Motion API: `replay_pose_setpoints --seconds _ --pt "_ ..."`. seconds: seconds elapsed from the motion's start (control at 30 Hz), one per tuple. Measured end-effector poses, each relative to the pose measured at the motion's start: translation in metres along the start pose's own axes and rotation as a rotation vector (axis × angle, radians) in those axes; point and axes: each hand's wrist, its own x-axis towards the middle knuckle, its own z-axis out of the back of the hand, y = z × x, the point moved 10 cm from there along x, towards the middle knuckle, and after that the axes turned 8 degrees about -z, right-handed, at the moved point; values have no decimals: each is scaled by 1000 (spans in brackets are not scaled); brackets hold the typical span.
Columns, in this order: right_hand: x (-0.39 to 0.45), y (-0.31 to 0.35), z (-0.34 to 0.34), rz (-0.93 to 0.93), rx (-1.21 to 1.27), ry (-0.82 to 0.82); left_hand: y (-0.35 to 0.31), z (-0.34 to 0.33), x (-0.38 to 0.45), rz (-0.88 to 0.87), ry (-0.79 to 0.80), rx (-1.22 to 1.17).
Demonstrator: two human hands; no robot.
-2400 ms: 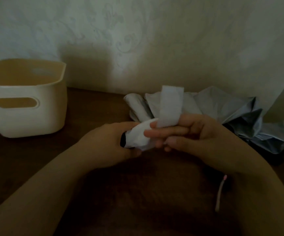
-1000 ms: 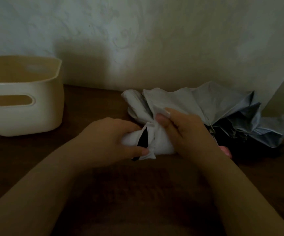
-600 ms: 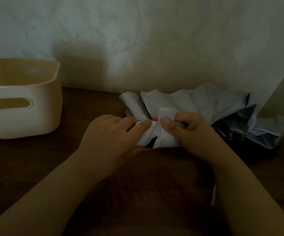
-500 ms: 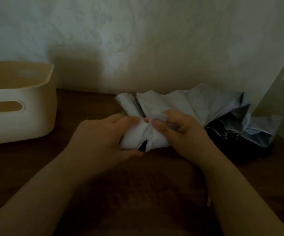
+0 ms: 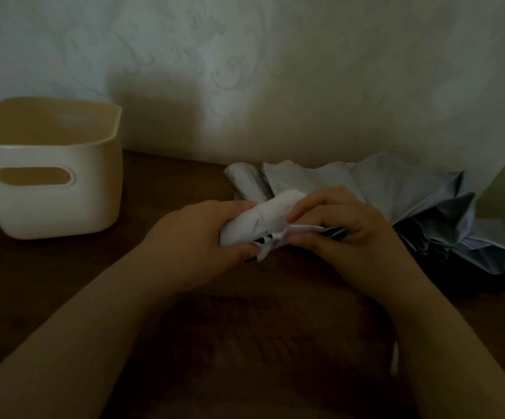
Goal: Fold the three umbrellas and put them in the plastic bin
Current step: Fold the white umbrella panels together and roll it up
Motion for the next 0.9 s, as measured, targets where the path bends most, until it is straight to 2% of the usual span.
replay_pose_setpoints --seconds 0.1,0.27,0.4,0.53,0.7,0.83,0.9 --pt "-2 3 -6 4 -36 68 -3 -2 -1 -1 1 54" --pt "-3 0 -2 -15 -96 -45 -7 -1 1 -22 -57 202" --pt "-4 0 5 -7 -145 -139 -17 -5 1 -58 -60 230" --pt "-2 8 -2 63 -253 -137 -23 -7 1 -83 -26 289" --pt "-1 -13 -4 -125 -126 -105 -31 -5 0 -120 -26 370" --pt "-2 -19 10 -256 -97 -249 -39 -3 -1 -177 -50 414" --pt "-3 -22 13 -325 -95 -262 -45 -2 -1 -241 -107 451"
